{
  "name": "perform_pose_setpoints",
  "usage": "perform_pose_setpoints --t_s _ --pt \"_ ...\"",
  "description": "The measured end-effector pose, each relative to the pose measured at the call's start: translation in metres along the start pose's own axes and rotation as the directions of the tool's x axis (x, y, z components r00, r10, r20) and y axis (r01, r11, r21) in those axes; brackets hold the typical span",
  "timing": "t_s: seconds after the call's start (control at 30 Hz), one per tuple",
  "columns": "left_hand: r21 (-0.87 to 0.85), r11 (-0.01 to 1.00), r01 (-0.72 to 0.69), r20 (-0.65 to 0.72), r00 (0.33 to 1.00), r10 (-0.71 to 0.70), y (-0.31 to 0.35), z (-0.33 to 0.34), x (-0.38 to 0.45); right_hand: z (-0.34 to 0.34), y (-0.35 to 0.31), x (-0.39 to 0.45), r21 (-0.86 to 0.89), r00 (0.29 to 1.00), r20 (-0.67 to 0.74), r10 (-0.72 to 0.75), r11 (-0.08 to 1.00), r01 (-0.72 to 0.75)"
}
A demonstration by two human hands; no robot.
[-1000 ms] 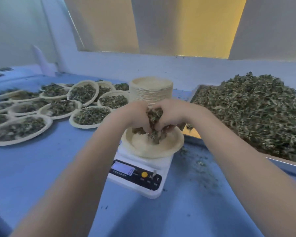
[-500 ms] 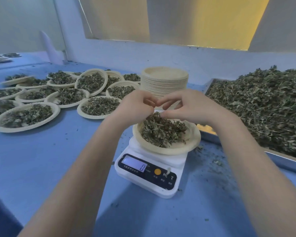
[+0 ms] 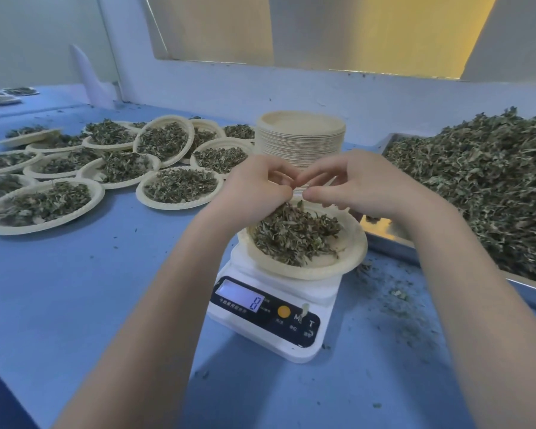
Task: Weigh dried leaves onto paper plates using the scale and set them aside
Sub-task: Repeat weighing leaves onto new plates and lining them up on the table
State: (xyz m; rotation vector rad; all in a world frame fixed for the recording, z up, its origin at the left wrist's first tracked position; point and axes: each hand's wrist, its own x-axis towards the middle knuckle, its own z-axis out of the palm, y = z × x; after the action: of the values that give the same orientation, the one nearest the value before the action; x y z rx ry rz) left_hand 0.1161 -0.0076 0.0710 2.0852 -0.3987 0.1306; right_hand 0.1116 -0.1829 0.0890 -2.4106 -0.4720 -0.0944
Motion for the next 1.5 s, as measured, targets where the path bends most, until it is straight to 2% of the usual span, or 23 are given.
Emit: perform_pose_setpoints --t_s 0.27,0.53,0.7,0.83,0.9,1.07,1.3,1.5 --pt "-0.005 1.000 0.023 -0.058 0.998 -0.023 -0.002 -0.005 -0.002 -0.010 0.004 -0.007 -0.033 0.997 0.043 0.061 0.998 -0.060" --pt "0.017 1.000 -0.019 -0.071 0.997 0.021 0.001 -0.003 -0.003 -0.005 0.000 -0.007 -0.063 0.993 0.087 0.074 0.996 -0.069" --pt "-0.015 1.000 -0.021 -0.164 0.986 0.018 0.004 -0.001 -0.001 0.028 -0.012 0.002 -0.242 0.987 0.159 0.019 0.970 0.020" --pt "-0.024 1.000 -0.009 -0.185 0.983 0.005 0.002 0.001 -0.002 0.040 -0.017 0.007 -0.381 0.993 0.113 -0.044 0.921 0.084" --pt "-0.031 0.999 -0.009 -0.202 0.979 0.003 0.000 0.000 -0.003 0.033 -0.018 0.005 -0.303 0.996 0.039 -0.082 0.949 0.090" --pt "-0.117 0.993 -0.016 -0.273 0.962 -0.017 0.000 -0.003 -0.002 0.009 -0.018 -0.005 0.066 0.981 -0.185 -0.062 0.995 0.075" --pt "-0.150 0.989 -0.017 -0.225 0.974 -0.017 0.007 0.003 0.003 0.007 -0.021 -0.008 0.152 0.980 -0.197 -0.002 0.988 0.032" --pt "-0.191 0.981 -0.026 -0.217 0.976 -0.016 0.007 0.004 0.004 -0.002 -0.025 -0.011 0.346 0.959 -0.283 0.017 0.934 0.085"
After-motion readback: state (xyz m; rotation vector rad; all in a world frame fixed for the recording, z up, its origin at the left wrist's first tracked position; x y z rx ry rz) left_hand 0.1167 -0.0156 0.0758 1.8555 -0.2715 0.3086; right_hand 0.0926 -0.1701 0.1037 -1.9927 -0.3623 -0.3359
